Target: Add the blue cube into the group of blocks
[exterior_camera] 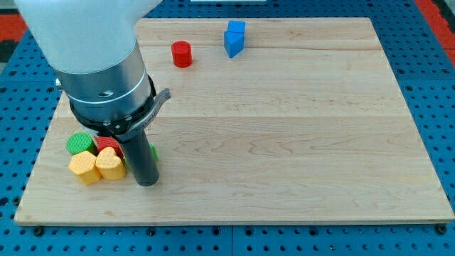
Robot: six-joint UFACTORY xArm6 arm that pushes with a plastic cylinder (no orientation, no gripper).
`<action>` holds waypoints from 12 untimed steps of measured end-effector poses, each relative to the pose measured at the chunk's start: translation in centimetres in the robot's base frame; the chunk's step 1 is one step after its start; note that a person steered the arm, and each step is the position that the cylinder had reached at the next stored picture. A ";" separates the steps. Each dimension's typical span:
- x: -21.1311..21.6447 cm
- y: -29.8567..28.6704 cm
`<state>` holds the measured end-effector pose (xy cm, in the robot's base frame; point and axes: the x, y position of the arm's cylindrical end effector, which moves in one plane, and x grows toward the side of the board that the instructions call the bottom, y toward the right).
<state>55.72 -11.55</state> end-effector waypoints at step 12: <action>-33.0 4.6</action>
<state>22.75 -6.96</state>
